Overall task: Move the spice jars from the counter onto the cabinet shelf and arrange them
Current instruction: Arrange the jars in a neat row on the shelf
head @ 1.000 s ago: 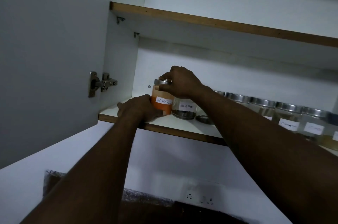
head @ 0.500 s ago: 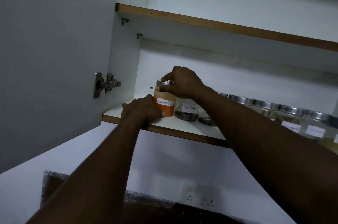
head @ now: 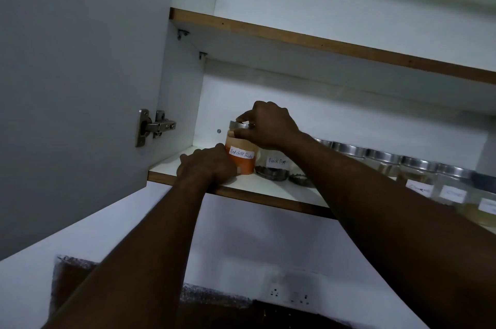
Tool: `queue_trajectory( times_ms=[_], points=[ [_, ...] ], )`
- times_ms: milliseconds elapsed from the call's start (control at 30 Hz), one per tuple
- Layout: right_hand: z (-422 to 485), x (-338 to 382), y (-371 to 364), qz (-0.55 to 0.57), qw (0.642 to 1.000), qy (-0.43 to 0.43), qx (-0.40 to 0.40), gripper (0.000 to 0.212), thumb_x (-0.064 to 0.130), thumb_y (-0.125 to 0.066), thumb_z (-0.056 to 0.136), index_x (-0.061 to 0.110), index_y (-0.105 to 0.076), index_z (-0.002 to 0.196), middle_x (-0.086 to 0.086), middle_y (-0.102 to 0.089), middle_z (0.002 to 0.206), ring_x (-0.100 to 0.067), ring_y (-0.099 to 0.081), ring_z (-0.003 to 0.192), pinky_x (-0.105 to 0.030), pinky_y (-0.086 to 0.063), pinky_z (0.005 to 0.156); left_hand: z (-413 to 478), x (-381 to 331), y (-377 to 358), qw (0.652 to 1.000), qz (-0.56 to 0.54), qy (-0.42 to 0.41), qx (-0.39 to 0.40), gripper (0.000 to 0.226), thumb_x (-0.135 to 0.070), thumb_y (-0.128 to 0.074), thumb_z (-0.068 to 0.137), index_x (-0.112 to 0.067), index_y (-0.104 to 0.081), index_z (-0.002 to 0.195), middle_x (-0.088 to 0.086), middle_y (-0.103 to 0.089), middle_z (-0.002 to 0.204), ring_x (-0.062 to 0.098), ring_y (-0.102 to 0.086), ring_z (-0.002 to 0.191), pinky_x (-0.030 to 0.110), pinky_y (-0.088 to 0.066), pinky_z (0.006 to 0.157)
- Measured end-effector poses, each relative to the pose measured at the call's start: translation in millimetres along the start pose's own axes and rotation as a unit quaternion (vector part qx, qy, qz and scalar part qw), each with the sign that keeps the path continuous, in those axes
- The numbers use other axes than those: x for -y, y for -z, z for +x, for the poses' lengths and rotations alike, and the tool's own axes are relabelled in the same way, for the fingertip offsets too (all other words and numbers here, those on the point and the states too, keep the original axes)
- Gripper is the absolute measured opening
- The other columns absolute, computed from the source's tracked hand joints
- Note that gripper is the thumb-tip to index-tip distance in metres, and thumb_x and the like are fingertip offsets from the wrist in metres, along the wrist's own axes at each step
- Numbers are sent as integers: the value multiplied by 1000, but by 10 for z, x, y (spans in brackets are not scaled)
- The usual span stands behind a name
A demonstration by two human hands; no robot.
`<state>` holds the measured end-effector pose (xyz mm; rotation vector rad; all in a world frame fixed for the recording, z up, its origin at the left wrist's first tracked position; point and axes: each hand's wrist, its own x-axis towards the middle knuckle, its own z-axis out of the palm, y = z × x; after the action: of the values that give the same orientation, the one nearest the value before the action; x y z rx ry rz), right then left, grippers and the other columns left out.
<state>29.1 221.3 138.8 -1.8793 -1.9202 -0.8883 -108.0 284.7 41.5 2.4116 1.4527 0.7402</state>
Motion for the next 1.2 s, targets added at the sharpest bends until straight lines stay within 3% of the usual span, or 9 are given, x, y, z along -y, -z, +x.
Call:
queue_trajectory(
  times_ms=[200, 333, 733, 933, 1200],
  points=[
    [-4, 41, 13, -20, 1000, 0, -9, 64, 80, -55, 83, 35, -71, 126, 0, -65, 118, -24, -59, 116, -44, -45, 93, -83, -1, 21, 999, -23, -12, -40, 68, -63, -66, 88, -25, -46, 141, 5, -62, 138, 31, -56, 128, 57, -34, 114],
    [-37, 68, 23, -24, 1000, -2, -13, 64, 78, -54, 85, 35, -70, 129, -1, -64, 118, -24, -57, 116, -43, -44, 92, -117, 21, 33, 997, -44, -30, -62, 75, -69, -69, 82, -24, -50, 139, 5, -64, 135, 31, -58, 125, 54, -40, 110],
    [-108, 140, 72, -42, 999, -9, 12, 65, 74, -51, 90, 33, -61, 138, -3, -60, 135, -27, -52, 127, -49, -43, 102, -153, 2, 45, 998, -25, -21, -51, 75, -66, -70, 83, -21, -49, 138, 6, -63, 135, 30, -58, 123, 51, -41, 109],
    [-301, 88, 202, -8, 999, -13, -44, 56, 61, -53, 97, 30, -54, 143, -1, -58, 140, -25, -52, 130, -48, -42, 105, -234, -38, 49, 996, -32, 21, -86, 111, -87, -63, 69, -16, -34, 149, 17, -51, 148, 38, -46, 137, 55, -40, 111],
    [-990, -246, 515, -44, 994, -42, -96, 42, 46, -55, 98, 25, -59, 135, 0, -63, 130, -24, -56, 118, -44, -43, 100, -367, -25, 83, 981, 1, -48, -189, 132, -83, -77, 61, -13, -18, 156, 18, -32, 160, 43, -36, 141, 61, -38, 107]
  ],
)
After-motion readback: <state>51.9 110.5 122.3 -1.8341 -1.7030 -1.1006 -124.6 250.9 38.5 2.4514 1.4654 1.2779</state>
